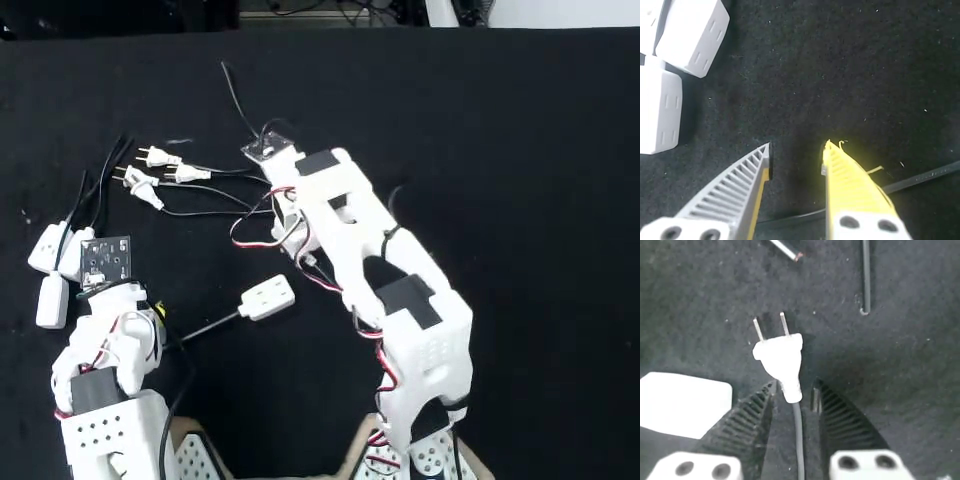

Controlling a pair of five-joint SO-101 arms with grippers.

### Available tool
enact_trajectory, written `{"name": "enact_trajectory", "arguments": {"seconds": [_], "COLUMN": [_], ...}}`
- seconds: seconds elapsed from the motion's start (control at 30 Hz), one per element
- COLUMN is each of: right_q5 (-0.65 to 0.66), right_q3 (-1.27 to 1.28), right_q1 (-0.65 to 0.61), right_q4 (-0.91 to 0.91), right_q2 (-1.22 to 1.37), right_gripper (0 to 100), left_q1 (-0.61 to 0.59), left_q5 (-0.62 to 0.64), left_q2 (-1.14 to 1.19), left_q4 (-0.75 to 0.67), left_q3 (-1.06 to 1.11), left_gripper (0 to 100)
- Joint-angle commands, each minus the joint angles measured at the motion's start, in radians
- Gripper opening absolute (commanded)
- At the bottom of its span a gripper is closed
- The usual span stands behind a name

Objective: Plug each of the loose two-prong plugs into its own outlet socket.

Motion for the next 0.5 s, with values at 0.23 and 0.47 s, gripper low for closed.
{"name": "enact_trajectory", "arguments": {"seconds": [0.23,0.47], "right_q5": [0.078,0.091], "right_q3": [-0.051,-0.035], "right_q1": [-0.021,-0.023], "right_q4": [0.025,-0.054], "right_q2": [-0.007,0.001], "right_gripper": [10.3,10.3], "left_q1": [0.008,0.008], "left_q5": [0.006,0.006], "left_q2": [-0.009,-0.009], "left_q4": [0.005,0.005], "left_q3": [-0.008,-0.008], "left_gripper": [18,18]}}
